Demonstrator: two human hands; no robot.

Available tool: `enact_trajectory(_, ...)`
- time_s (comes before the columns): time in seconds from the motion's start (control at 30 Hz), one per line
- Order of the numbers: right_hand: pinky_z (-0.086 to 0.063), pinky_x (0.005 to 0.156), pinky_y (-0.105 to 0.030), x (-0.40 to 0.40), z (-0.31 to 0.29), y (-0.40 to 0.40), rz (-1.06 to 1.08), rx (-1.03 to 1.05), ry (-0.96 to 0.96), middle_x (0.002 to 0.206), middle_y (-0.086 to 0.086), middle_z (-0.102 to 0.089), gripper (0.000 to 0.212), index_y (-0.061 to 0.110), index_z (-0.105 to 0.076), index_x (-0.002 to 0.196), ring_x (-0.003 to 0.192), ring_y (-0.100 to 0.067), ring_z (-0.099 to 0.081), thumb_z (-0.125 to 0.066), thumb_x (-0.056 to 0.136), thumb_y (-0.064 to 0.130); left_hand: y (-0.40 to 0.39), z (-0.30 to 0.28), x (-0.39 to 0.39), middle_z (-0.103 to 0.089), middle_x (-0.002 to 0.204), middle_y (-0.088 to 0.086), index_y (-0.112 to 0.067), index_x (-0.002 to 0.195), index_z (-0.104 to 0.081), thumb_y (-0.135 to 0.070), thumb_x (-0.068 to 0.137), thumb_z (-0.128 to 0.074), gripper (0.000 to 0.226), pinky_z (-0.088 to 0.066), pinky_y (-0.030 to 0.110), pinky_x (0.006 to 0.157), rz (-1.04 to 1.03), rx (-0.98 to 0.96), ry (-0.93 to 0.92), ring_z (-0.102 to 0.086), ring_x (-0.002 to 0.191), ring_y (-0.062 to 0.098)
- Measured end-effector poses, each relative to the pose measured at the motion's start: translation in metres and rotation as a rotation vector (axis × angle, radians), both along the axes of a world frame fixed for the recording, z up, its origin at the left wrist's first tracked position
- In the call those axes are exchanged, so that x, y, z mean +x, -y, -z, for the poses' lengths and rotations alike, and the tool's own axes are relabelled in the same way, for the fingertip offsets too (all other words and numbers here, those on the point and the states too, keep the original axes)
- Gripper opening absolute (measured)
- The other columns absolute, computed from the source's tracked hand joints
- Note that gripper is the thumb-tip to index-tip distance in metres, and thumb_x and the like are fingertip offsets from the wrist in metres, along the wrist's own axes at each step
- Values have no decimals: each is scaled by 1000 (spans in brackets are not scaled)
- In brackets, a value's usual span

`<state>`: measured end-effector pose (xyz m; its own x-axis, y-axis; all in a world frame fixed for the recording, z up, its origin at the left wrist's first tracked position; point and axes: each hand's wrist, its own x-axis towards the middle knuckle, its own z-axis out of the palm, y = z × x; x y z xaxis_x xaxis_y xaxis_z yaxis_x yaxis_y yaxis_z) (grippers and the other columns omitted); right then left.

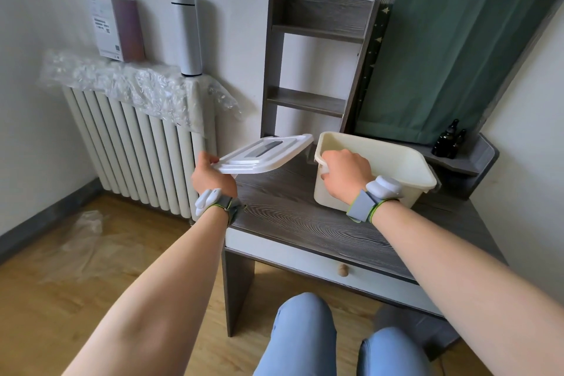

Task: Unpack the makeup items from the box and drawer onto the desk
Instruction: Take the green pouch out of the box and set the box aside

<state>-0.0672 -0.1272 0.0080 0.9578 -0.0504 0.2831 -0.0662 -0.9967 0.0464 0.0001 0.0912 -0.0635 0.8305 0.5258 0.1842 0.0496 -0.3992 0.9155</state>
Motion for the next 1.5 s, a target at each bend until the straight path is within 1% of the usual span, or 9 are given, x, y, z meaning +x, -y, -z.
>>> enact_trajectory(0.2, -39, 65, -33, -7, -4, -2, -7, -40, 3, 99, -14, -67, 6, 12, -59, 93, 92, -38, -62, -55, 90, 15, -5, 2, -9, -57, 87, 7, -12, 97, -54, 3, 78, -41, 28, -51, 40, 68, -73, -124, 51, -60, 80, 31)
enact_trajectory(0.43, -39, 68, -35, -10, -22, -10, -48, -100, 94, 99, -15, -67, 10, 11, -59, 97, 92, -39, -63, -53, 93, 18, -1, -2, -11, -58, 92, 10, -13, 100, -54, 5, 83, -40, 28, -48, 36, 69, -7, -22, -31, -58, 82, 31)
enact_trajectory(0.57, -37, 69, -35, -12, -28, -18, -146, -119, 92, 101, -16, -66, 10, 11, -57, 98, 95, -39, -62, -52, 92, 18, 6, 2, -17, -50, 89, 5, -10, 103, -53, 6, 79, -36, 33, -37, 34, 68, 82, 96, 38, -47, 78, 27)
enact_trajectory(0.7, -36, 69, -36, -14, -26, -21, -253, -161, 101, 103, -13, -67, 11, 10, -54, 96, 95, -39, -62, -50, 93, 20, -3, 17, -14, -58, 100, 12, -10, 107, -52, 10, 77, -40, 39, -37, 33, 69, 258, 293, 110, -47, 80, 28)
enact_trajectory(0.93, -35, 65, -35, -15, -32, -32, -434, -73, 136, 90, -10, -67, 12, 12, -54, 88, 86, -37, -59, -56, 90, 24, -27, 32, -10, -66, 117, 8, -27, 123, -56, -1, 81, -42, 52, -45, 30, 75, 450, 515, -33, -61, 103, 32)
enact_trajectory(1.07, -29, 65, -33, -16, -32, -40, -495, -118, 95, 82, -10, -65, 18, 17, -44, 79, 77, -35, -56, -55, 91, 23, -39, 31, -11, -63, 127, -5, -27, 133, -52, 5, 73, -45, 68, -44, 26, 91, 539, 455, -111, -57, 119, 21)
enact_trajectory(1.2, -35, 71, -34, -17, -32, -43, -535, -84, 56, 77, -10, -62, 22, 17, -39, 76, 68, -29, -45, -56, 90, 20, -40, 34, -9, -64, 126, -6, -28, 136, -49, 5, 78, -47, 66, -45, 26, 88, 452, 351, -92, -58, 117, 20)
enact_trajectory(1.37, -23, 70, -29, -21, -27, -39, -579, -90, 35, 72, -2, -49, 16, 12, -50, 81, 71, -27, -43, -59, 89, 22, -37, 19, -10, -68, 115, 3, -24, 127, -55, -32, 99, -39, 33, -47, 34, 87, 238, 114, 28, -63, 104, 28)
enact_trajectory(1.5, -32, 71, -32, -22, -23, -32, -602, -58, 16, 70, 0, -46, 25, 22, -41, 76, 72, -28, -46, -63, 86, 23, -34, 3, -12, -70, 99, 3, -25, 105, -62, -54, 91, -28, 47, -50, 43, 88, 215, -63, 174, -64, 93, 27)
